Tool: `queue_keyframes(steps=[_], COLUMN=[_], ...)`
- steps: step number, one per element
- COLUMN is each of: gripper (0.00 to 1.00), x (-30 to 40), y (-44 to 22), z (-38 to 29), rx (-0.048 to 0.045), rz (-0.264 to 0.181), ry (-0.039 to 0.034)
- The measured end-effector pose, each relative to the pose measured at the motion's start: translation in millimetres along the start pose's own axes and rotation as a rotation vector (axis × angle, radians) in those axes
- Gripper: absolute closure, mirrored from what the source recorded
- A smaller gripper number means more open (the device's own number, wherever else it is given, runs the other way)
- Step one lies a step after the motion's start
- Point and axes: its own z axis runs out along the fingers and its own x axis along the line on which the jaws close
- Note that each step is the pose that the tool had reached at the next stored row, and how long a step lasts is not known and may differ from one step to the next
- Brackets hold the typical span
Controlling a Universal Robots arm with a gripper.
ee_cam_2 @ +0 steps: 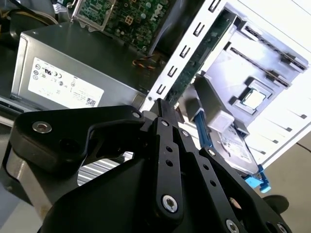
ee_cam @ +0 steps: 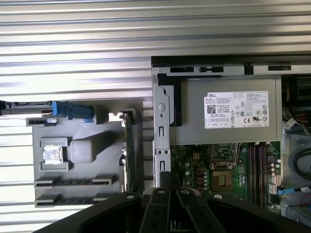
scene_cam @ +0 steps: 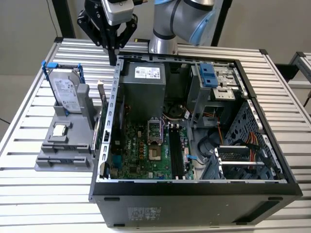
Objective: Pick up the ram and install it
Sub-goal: 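Reach for the ram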
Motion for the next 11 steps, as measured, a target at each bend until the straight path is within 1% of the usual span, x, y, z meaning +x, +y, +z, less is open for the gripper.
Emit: queue_keyframes(steps=[11], gripper=[1.00], x=[12.0], y=[-0.8], z=[-0.3], rx=[0.0000], rz=[-0.006], ry=[0.0003])
